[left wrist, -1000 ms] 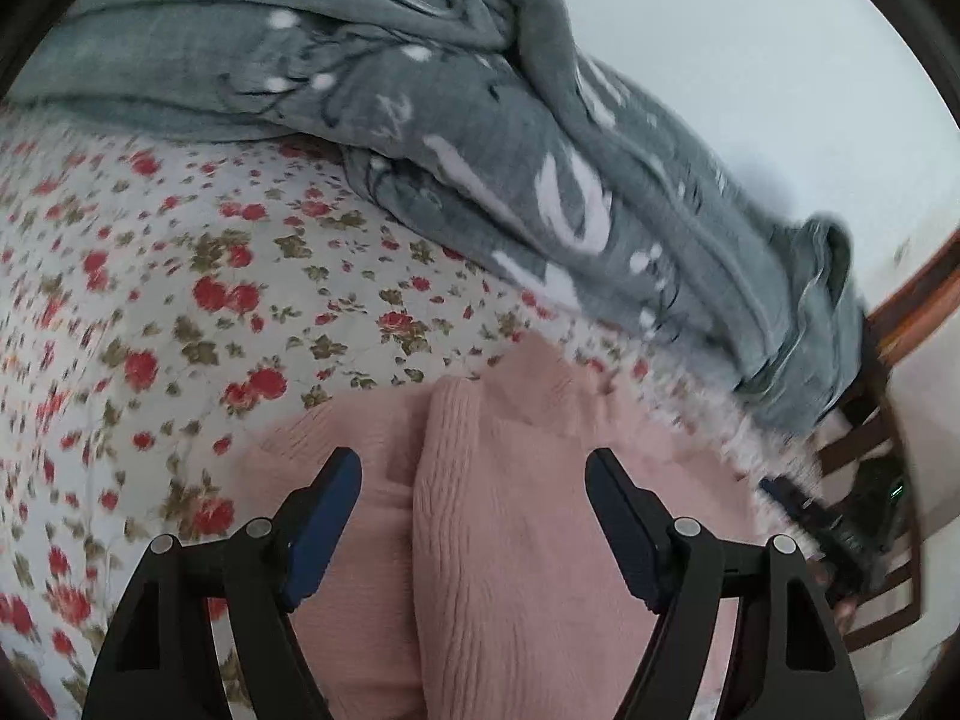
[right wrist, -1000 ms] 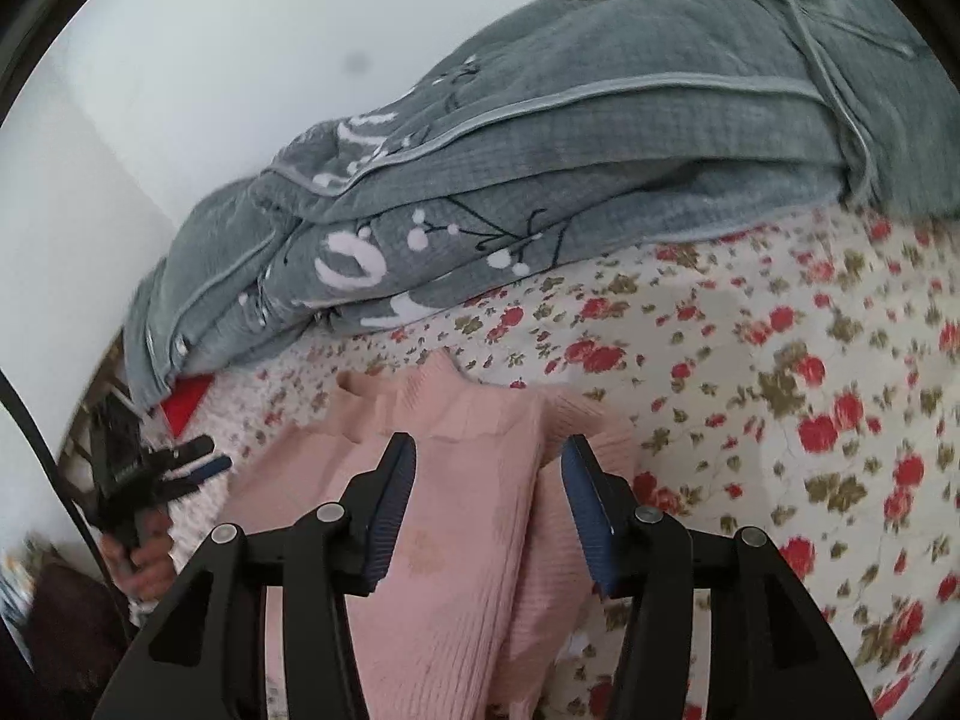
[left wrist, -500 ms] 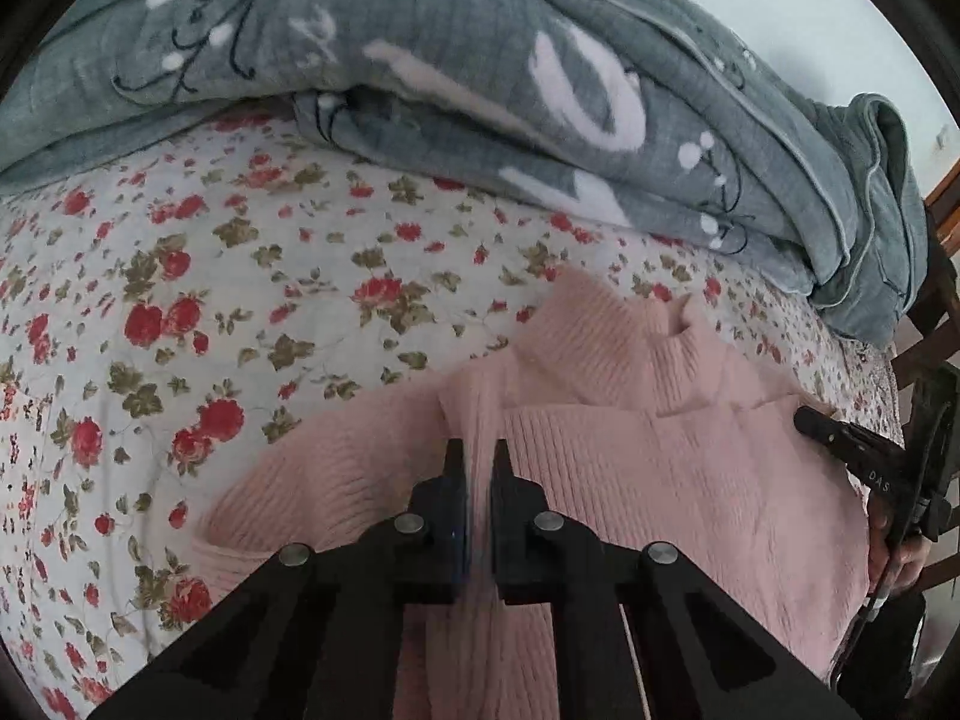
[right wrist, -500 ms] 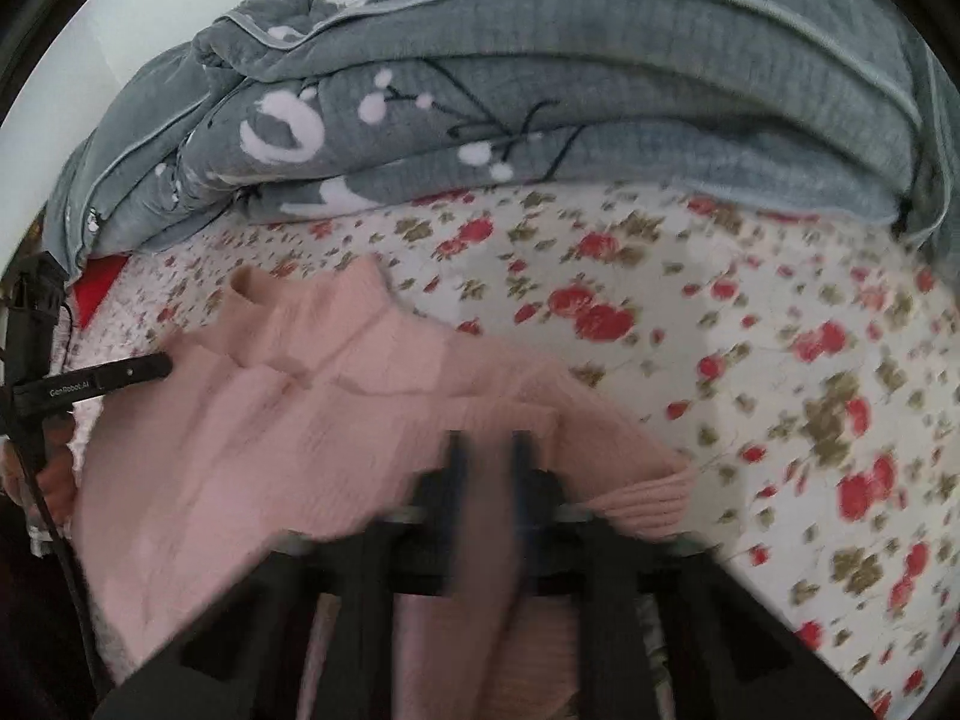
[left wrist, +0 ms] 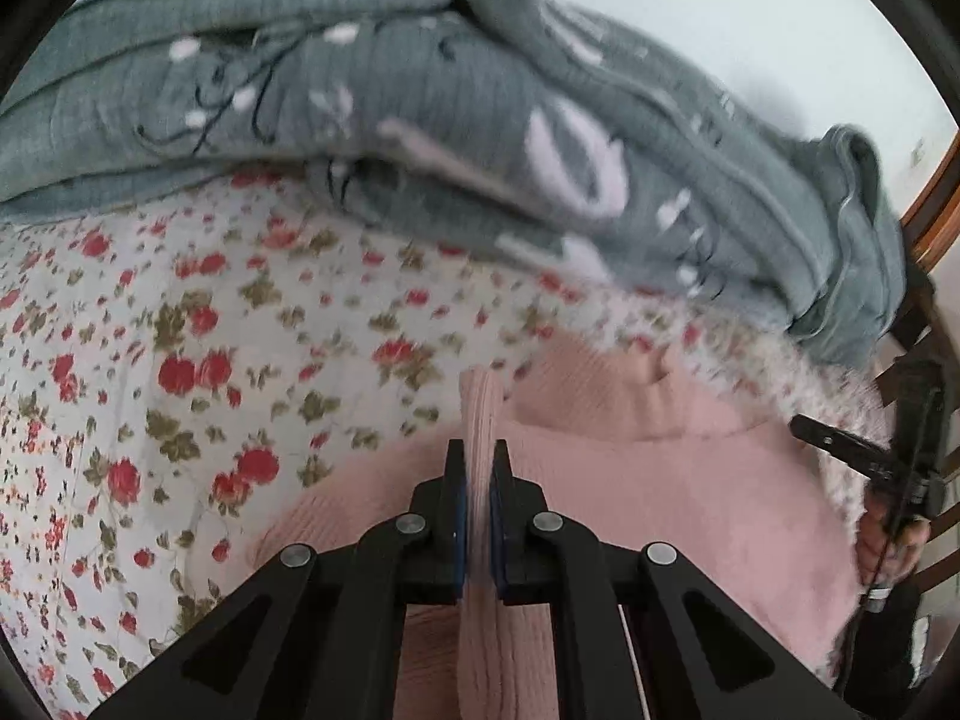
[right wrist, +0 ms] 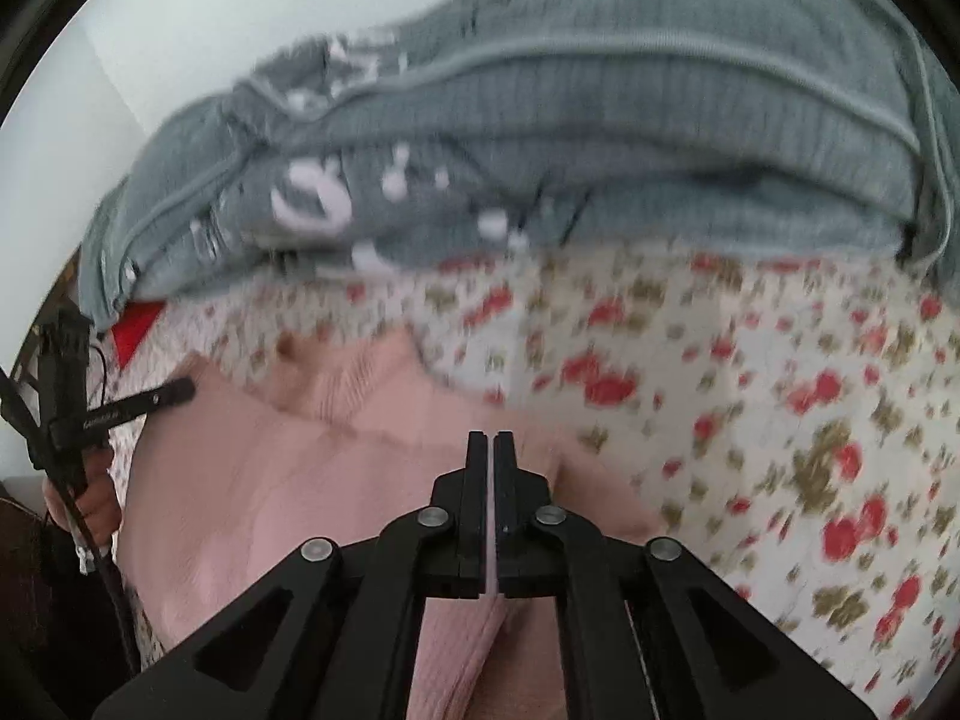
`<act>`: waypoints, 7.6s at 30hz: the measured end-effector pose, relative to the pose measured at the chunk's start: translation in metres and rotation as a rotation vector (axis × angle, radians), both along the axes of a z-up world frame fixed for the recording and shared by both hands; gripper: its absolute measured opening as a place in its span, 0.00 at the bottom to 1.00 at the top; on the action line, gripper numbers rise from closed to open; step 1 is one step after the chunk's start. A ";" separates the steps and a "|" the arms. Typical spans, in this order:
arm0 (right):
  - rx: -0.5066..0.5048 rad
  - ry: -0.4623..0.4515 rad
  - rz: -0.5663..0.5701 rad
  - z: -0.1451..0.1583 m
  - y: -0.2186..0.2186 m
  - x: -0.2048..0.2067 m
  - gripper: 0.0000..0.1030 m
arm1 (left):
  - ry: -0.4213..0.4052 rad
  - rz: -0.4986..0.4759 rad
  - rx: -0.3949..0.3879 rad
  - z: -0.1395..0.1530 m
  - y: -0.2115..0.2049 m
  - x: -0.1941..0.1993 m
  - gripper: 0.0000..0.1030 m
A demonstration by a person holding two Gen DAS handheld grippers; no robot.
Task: Fold small clothes
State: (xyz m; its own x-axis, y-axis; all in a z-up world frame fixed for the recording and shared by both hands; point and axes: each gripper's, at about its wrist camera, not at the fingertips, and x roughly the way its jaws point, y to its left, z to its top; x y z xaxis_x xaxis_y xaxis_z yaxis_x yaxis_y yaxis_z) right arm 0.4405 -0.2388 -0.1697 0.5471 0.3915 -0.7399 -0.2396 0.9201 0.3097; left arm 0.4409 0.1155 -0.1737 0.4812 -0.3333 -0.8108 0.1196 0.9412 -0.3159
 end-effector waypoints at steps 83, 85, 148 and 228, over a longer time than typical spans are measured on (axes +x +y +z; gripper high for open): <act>-0.128 -0.168 -0.191 0.025 0.005 -0.219 0.42 | 0.059 0.136 -0.303 -0.041 0.051 -0.141 0.65; -0.148 -0.176 -0.223 0.028 -0.003 -0.232 0.42 | 0.061 0.124 -0.351 -0.046 0.051 -0.137 0.70; 0.273 -0.173 -0.116 0.029 -0.084 -0.224 0.45 | -0.123 -0.052 0.009 0.073 -0.159 -0.150 0.63; 0.263 -0.100 -0.153 -0.028 -0.028 -0.192 0.06 | -0.127 -0.227 -0.089 -0.014 -0.133 -0.199 0.25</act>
